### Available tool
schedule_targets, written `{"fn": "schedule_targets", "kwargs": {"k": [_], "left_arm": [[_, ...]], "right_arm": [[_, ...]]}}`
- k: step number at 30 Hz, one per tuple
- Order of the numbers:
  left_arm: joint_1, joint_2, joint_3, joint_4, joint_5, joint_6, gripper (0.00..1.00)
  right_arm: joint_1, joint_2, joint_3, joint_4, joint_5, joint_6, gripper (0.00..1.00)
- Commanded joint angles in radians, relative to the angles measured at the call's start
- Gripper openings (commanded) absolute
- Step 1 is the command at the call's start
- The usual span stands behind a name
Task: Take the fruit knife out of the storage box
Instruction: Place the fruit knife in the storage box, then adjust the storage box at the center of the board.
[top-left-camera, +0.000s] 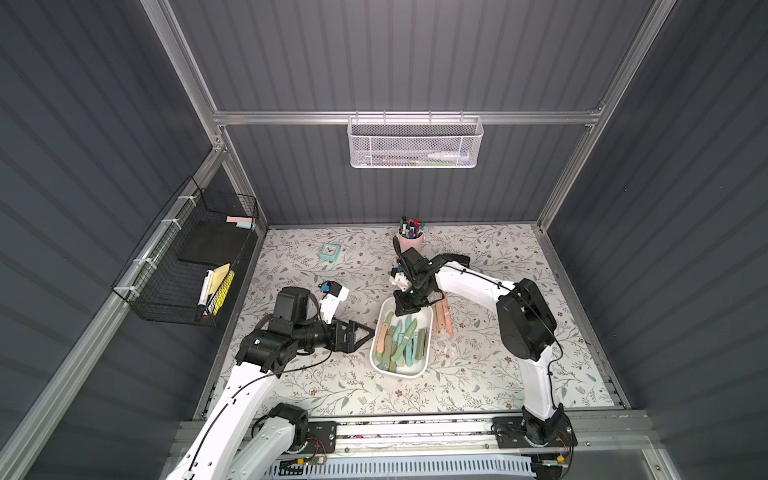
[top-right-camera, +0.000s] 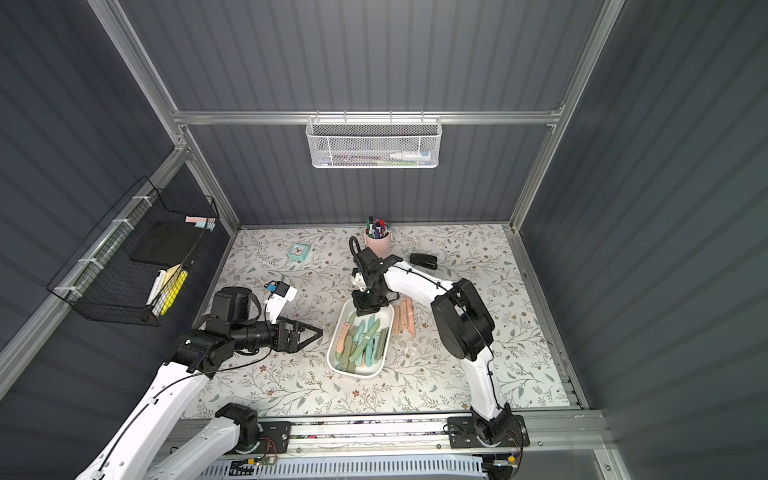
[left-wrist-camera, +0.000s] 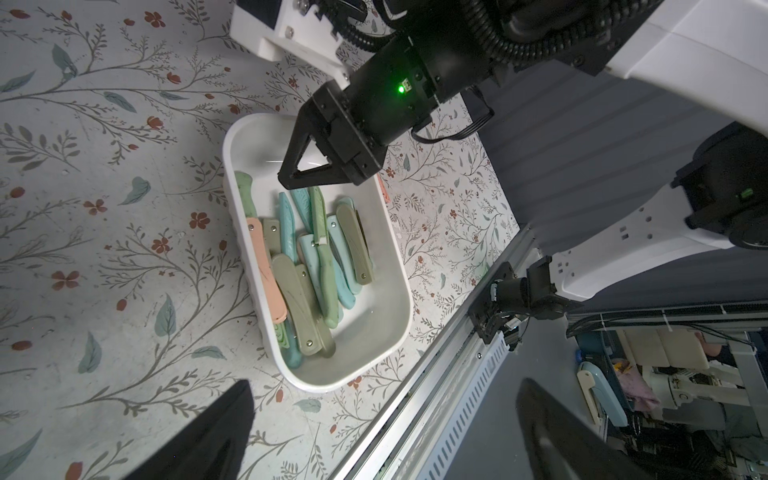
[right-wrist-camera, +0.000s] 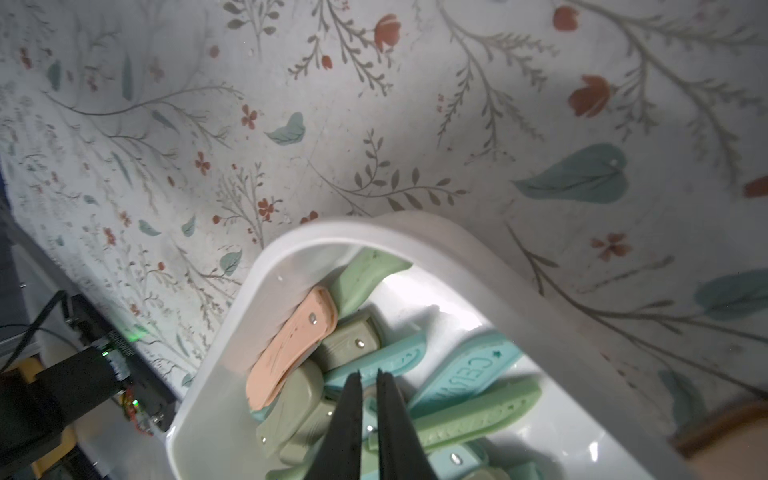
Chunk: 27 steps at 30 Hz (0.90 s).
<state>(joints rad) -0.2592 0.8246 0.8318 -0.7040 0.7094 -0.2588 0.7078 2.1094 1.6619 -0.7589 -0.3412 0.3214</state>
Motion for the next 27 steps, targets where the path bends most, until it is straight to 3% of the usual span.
{"fn": "schedule_targets", "kwargs": {"k": [1, 17, 27], "left_arm": [[-0.003, -0.018, -0.001, -0.006, -0.014, 0.013, 0.99], [-0.003, -0.022, 0.001, -0.010, -0.021, 0.015, 0.99], [-0.003, -0.022, 0.000, -0.011, -0.022, 0.016, 0.99]], "right_arm": [[0.005, 0.028, 0.052, -0.044, 0.121, 0.015, 0.13], [0.033, 0.183, 0.297, -0.095, 0.124, 0.016, 0.13], [0.051, 0.224, 0.363, -0.090, 0.047, 0.008, 0.14]]}}
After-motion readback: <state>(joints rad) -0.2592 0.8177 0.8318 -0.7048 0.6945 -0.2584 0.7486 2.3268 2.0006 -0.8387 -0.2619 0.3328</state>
